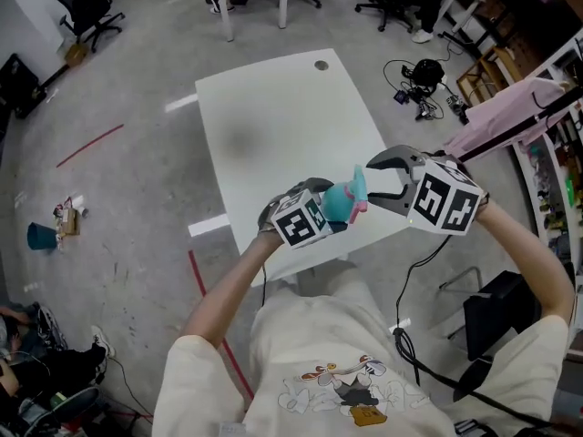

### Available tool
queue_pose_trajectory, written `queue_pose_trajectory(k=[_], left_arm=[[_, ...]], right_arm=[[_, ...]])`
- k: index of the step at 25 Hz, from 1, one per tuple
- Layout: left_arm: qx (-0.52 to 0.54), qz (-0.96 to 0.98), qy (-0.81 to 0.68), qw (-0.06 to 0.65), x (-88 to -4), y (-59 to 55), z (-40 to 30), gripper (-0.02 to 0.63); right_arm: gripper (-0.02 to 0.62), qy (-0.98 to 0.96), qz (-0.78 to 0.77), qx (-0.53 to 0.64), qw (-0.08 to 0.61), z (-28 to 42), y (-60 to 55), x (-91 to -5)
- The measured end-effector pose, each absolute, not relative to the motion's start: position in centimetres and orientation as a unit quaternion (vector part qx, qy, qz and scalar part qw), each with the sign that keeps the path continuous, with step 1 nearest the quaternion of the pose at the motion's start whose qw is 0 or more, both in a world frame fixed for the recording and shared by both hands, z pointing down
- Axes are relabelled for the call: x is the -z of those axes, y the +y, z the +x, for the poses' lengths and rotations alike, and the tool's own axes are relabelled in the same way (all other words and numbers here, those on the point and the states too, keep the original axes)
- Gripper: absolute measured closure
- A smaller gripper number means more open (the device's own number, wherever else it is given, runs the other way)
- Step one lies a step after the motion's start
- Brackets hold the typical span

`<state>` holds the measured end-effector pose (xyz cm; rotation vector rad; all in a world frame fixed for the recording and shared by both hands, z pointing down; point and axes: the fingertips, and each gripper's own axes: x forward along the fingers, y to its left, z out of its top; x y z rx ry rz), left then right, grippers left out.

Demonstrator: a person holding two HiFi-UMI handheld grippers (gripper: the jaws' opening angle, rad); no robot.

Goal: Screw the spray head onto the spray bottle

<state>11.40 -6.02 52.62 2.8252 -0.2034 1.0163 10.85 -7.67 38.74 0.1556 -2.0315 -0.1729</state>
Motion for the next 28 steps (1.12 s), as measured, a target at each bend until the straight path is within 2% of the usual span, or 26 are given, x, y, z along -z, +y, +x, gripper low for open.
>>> queue_pose_trajectory(k=[5,6,7,8,9,16,19,22,28], left_arm=[[-0.293,0.931,-0.198,0.090,-51.8,-9.7,9.7,0.206],[-0.290,0.927,-0.221,0.089,-51.9,-10.4,9.3,0.204],[-0.286,0.922,-0.243,0.089,-52.2,-11.0,8.9,0.206],[-0.281,0.918,-0.263,0.093,-52.5,-11.6,8.6,0.206],[-0.275,0.914,-0.281,0.098,-52.9,-12.1,8.4,0.204],[-0.272,0.878,-0.370,0.135,-59.2,-14.1,8.5,0.204],[-0.270,0.859,-0.404,0.160,-62.8,-14.1,8.9,0.204],[-0.282,0.847,-0.425,0.151,-65.8,-13.8,9.0,0.204],[-0.306,0.827,-0.447,0.150,-70.7,-14.8,8.8,0.204]], right_arm=[[0.401,-0.874,0.182,0.032,0.450,12.3,-10.0,-39.8],[0.440,-0.874,0.215,0.033,0.434,12.8,-10.7,-40.1],[0.530,-0.873,0.249,0.037,0.418,13.2,-11.3,-40.4],[0.576,-0.871,0.279,0.040,0.403,13.6,-11.9,-40.9],[0.588,-0.870,0.303,0.038,0.388,13.8,-12.2,-41.5],[0.588,-0.866,0.415,-0.068,0.271,13.6,-13.8,-49.0],[0.588,-0.854,0.441,-0.126,0.245,14.0,-13.6,-53.2],[0.588,-0.845,0.457,-0.172,0.218,13.9,-12.5,-56.3],[0.588,-0.821,0.479,-0.197,0.241,14.5,-11.3,-62.7]])
